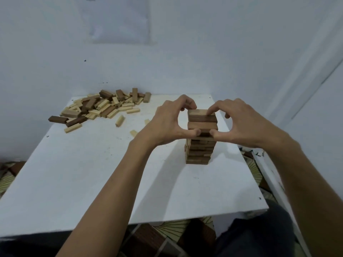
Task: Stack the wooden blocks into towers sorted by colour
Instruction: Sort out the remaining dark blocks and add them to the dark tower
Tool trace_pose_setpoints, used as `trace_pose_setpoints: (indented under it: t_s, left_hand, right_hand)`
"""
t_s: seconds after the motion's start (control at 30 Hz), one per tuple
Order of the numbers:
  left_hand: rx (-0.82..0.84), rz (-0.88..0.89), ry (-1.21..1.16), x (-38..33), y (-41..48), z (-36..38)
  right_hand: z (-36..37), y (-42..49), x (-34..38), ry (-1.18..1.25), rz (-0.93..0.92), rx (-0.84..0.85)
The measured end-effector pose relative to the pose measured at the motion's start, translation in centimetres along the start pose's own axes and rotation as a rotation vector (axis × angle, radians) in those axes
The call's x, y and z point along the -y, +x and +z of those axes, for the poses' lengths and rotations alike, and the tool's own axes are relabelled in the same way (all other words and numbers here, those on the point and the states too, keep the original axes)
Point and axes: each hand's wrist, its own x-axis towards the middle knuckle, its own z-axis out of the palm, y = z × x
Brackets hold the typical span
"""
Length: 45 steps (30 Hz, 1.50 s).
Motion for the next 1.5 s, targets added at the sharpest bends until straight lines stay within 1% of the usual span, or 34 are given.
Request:
trace_pose_setpoints:
  t_s: [0.3,0.7,0.87,1.03,1.1,1.3,1.4,1.5]
  left_hand:
    - [0.039,-0.033,0.009,0.6,1.5,2.0]
    - [0.063,-0.036,0.021,1.4,1.4,2.5]
    - [0.07,-0.027,0.018,1.6,1.3,2.5]
    - [0.036,-0.034,-0.009,2.4,0.7,1.5]
    - [0.009,-0.051,-0.025,2.9,0.1,0.6]
    - [-0.08,-0.12,-0.014,6.2,-2.1,-3.3]
    - [-0.128,-0.168,0.007,8.7,-3.3,-5.6]
    - [-0.179,-0.215,0.082,11.7,-4.5,-7.8]
  right_hand:
    - [1.2,0.2,-2.8,0.05,0.025,0.002]
    - [1.6,0.3,-2.8,0.064,0.04,0.008]
    - [1.4,0.0,-2.2,0.025,0.033,-0.008]
    - [0.9,0.4,0.4,-0.038,-0.034,-0.115]
    - [1.0,1.1,1.9,-0.043,-0.07,-0.133]
    - [3.3,5.1,6.5,0.004,-0.152,-0.11]
    - [5.8,7.6,8.5,0.031,-0.177,-0.069]
    - [9.0,10.7,10.2,0.077,-0.173,-0.012]
